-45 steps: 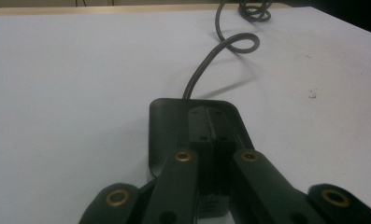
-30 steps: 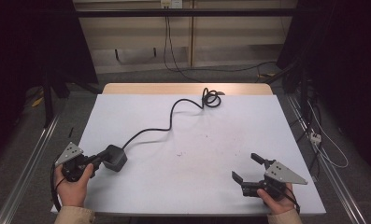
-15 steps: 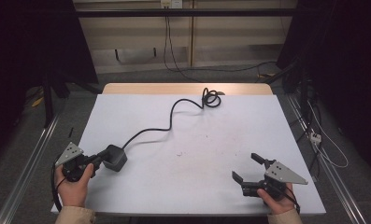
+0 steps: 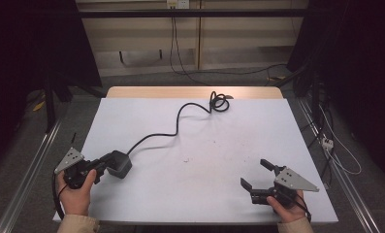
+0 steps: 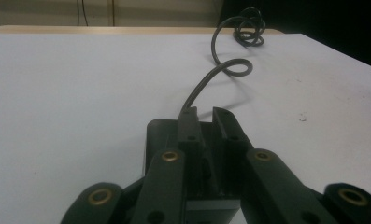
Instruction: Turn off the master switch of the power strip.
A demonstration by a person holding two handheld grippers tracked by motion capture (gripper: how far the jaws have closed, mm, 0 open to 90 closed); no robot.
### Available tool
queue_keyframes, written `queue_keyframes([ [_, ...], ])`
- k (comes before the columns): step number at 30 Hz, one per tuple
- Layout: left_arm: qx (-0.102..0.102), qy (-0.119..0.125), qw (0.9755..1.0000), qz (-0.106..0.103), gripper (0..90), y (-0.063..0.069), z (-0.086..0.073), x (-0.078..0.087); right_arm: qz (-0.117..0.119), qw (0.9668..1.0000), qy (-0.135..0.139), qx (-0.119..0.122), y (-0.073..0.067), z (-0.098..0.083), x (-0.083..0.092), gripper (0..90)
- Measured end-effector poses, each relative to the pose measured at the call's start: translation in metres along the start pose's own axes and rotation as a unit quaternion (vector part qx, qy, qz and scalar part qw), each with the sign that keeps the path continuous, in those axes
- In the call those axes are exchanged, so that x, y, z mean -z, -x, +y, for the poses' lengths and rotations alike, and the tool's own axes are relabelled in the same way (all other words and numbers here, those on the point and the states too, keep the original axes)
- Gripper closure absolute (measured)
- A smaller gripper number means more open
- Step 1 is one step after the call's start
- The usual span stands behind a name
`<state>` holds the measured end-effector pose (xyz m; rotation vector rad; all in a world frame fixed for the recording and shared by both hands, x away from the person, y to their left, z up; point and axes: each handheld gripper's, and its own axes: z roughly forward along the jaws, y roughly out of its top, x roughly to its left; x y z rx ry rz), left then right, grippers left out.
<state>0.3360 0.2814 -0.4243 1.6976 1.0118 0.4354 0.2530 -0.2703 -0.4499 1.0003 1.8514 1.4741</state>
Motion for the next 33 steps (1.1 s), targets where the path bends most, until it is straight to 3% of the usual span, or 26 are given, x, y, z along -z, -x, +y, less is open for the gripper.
queue_keyframes([
  [17,0.017,0.022,0.9995,-0.013,63.5,0.002,0.0023,-0.0018,0.001,1.0,0.001,-0.001,0.0001,0.0001,-0.0002,4.5],
  [33,0.019,0.036,0.9989,-0.024,46.9,0.0051,0.0039,-0.0033,0.0,1.0,0.002,-0.001,0.0002,0.0004,0.0002,4.5],
])
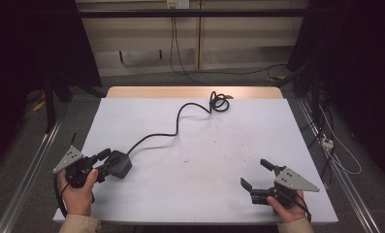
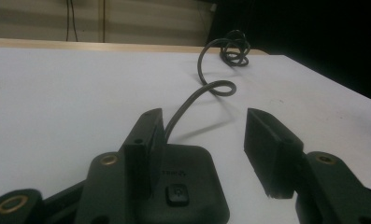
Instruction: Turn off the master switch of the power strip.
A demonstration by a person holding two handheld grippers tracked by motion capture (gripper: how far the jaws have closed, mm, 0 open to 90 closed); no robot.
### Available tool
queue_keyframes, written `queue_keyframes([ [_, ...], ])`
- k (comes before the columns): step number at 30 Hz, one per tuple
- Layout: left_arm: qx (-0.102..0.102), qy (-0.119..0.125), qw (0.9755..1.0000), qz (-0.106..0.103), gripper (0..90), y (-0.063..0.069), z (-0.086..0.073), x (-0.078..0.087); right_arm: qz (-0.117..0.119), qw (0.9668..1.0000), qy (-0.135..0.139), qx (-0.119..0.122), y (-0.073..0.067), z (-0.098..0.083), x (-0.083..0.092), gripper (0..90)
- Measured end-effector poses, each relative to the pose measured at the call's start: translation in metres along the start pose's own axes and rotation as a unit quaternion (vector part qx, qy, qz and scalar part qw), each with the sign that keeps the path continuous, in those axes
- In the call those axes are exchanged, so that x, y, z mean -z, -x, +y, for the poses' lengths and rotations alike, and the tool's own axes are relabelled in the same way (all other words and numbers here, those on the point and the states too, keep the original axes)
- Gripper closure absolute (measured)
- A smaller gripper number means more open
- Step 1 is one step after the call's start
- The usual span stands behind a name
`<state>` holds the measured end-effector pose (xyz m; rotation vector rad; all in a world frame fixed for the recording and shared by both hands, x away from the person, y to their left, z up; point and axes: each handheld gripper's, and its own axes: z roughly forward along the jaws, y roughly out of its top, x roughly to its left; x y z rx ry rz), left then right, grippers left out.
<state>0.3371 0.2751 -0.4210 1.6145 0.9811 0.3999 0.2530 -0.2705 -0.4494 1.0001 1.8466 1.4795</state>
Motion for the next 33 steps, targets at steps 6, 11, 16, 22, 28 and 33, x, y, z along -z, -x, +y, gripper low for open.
queue_keyframes([
  [6,-0.005,0.001,1.0,-0.004,44.0,0.0013,0.0005,-0.0006,0.001,1.0,-0.001,0.002,-0.0006,0.0,-0.0003,4.6],
  [11,-0.005,0.004,1.0,-0.005,40.1,0.0025,0.0005,-0.001,0.0,1.0,-0.001,0.0,-0.0004,0.0,-0.0001,4.5],
  [16,-0.01,0.005,0.9999,-0.005,36.9,0.0034,0.0006,-0.0012,0.001,1.0,-0.001,0.001,-0.0005,0.0,-0.0002,4.6],
  [22,-0.014,0.002,0.9999,-0.007,32.6,0.0045,0.0001,-0.0017,0.0,1.0,0.0,0.0,-0.0001,0.0001,0.0,4.6],
  [28,-0.017,0.006,0.9998,-0.007,28.9,0.0064,-0.0002,-0.0026,0.0,1.0,0.0,0.001,-0.0001,0.0,0.0,4.5],
  [33,-0.021,0.01,0.9997,-0.007,24.7,0.0081,-0.0013,-0.0041,0.0,1.0,-0.001,0.001,-0.0003,0.0,-0.0001,4.6],
])
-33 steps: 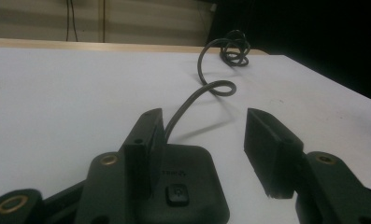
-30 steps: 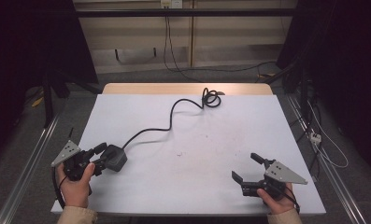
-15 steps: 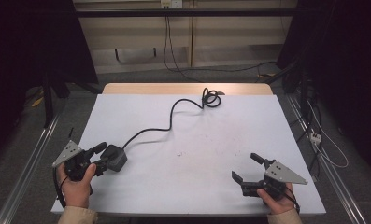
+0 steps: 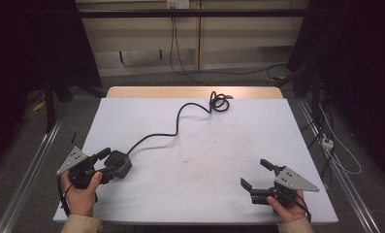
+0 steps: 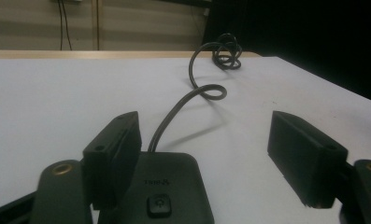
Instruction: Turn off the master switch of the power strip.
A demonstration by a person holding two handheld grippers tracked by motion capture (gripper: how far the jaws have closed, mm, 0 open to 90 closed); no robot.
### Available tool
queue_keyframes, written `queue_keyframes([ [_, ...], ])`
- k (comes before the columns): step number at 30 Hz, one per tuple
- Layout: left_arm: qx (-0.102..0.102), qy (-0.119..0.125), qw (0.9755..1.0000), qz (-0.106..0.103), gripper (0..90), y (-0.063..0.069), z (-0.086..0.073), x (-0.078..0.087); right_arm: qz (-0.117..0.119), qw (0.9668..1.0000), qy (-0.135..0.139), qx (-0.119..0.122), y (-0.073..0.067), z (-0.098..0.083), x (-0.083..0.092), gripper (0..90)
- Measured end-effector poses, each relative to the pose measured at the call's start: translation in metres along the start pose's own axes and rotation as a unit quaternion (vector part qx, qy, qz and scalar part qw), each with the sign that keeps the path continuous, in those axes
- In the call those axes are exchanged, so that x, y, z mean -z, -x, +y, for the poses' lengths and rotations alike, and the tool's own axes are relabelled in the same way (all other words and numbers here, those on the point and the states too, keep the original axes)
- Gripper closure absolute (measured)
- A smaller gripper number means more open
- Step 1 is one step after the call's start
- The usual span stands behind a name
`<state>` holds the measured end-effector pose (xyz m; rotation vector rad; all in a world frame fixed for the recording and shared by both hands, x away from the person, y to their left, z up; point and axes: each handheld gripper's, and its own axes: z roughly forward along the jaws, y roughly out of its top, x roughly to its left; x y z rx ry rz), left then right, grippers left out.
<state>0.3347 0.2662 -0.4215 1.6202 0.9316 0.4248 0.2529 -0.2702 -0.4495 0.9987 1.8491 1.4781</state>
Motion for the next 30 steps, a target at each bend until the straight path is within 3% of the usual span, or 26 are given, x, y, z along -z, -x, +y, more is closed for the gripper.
queue_keyframes([
  [18,-0.005,-0.005,1.0,0.004,9.7,0.004,-0.006,-0.004,0.001,1.0,0.0,0.001,0.0,0.0,0.0,4.6],
  [30,-0.013,-0.004,0.9998,0.011,8.5,0.005,-0.01,-0.004,0.0,1.0,-0.001,-0.001,0.0,0.0,0.0,4.6],
])
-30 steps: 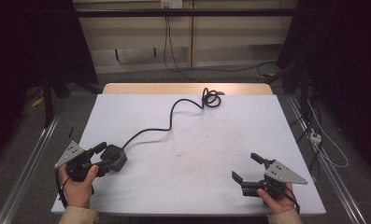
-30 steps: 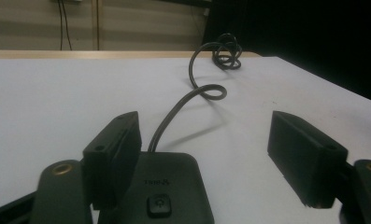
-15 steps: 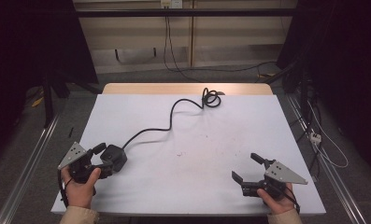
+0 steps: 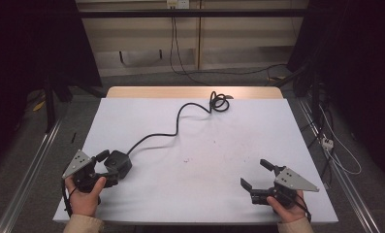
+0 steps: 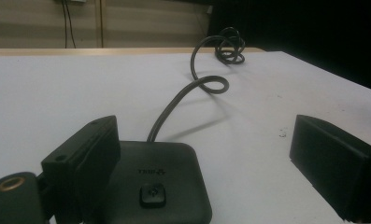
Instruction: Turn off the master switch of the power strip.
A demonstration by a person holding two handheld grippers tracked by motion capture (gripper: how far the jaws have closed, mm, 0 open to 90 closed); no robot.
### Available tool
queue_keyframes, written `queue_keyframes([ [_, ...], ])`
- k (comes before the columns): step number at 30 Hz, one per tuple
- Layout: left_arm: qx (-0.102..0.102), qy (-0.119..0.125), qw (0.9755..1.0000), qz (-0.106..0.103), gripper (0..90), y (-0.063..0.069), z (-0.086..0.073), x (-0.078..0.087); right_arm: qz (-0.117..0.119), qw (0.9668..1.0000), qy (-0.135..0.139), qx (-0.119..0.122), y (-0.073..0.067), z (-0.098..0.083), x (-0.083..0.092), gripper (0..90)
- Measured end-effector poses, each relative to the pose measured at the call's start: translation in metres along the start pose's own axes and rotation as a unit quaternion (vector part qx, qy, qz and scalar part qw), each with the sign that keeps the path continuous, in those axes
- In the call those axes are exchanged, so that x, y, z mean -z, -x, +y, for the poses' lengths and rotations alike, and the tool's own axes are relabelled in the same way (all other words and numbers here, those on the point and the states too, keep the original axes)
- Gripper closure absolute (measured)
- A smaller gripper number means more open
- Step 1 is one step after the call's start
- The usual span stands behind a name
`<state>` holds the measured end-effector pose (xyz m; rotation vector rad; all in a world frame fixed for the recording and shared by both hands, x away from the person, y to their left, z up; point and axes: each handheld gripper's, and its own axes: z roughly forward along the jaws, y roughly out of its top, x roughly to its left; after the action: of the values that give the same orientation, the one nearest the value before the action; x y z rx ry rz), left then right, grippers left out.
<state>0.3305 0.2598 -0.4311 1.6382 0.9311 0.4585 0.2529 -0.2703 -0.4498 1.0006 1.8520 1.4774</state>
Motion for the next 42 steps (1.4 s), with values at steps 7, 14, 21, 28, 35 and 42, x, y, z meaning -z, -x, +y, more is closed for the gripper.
queue_keyframes([
  [7,-0.001,-0.007,1.0,-0.001,6.5,0.003,-0.003,-0.003,0.001,1.0,0.0,0.001,0.0,0.0,0.0,4.6],
  [14,-0.016,-0.011,0.9998,0.003,5.9,0.005,-0.005,-0.003,0.001,1.0,-0.001,0.001,0.0,0.0,0.0,4.6],
  [21,-0.011,-0.005,0.9999,0.003,5.4,0.007,-0.008,-0.004,0.001,1.0,0.0,0.001,0.0,0.0,0.0,4.6],
  [28,-0.018,-0.002,0.9998,0.009,5.2,0.008,-0.009,-0.004,0.001,1.0,0.001,-0.002,0.0,-0.001,0.0,4.6],
  [35,-0.018,0.002,0.9997,0.013,5.2,0.007,-0.01,-0.004,0.001,1.0,0.001,-0.002,0.0,-0.001,0.0,4.6],
  [42,-0.02,0.002,0.9997,0.011,5.2,0.008,-0.01,-0.005,0.0,1.0,-0.001,-0.003,0.0,-0.001,0.0,4.6],
])
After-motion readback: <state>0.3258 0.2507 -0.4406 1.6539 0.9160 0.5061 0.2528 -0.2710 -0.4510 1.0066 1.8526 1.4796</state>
